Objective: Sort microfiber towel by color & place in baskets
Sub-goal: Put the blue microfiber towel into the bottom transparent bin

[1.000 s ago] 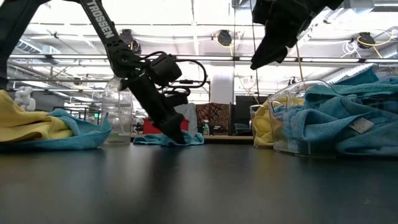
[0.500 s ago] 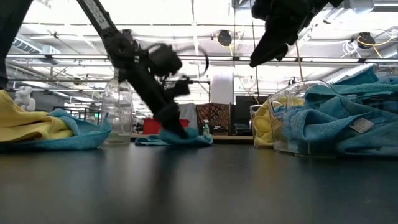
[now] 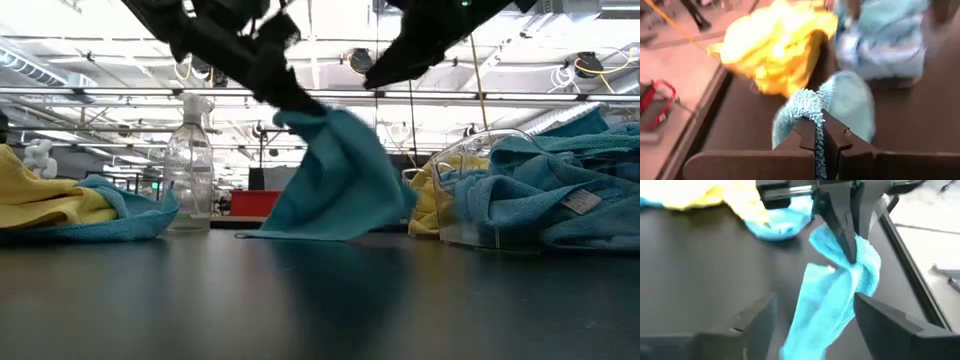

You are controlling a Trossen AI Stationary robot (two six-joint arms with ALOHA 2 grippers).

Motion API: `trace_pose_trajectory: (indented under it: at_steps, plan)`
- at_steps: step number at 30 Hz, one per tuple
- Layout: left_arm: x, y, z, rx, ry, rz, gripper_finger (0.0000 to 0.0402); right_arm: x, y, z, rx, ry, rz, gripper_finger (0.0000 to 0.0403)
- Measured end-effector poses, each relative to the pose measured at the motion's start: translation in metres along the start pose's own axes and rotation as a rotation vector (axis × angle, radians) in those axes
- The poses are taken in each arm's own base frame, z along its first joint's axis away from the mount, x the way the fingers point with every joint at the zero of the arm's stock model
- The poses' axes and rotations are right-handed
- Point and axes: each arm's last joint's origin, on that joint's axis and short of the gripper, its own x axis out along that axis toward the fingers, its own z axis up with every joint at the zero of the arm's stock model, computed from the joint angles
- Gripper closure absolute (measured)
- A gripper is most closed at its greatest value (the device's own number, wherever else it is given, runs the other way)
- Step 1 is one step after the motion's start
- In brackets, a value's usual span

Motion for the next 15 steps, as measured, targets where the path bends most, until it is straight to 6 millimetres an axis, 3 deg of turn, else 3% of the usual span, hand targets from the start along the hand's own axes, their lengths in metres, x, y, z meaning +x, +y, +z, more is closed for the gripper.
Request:
trace_pose_trajectory:
  at_steps: [7,15]
  plan:
    - [-0.02,-0.012,0.019,0.074,-0.086,-0.015,0.0399,0.032,0.004,-0.007,0.016,0.018,-0.002,0.0075]
    - [-0.026,-0.026,0.029,0.121,-0.154,-0.043,0.0399,0.068,0.002,-0.02,0.096,0.035,-0.052,0.0063]
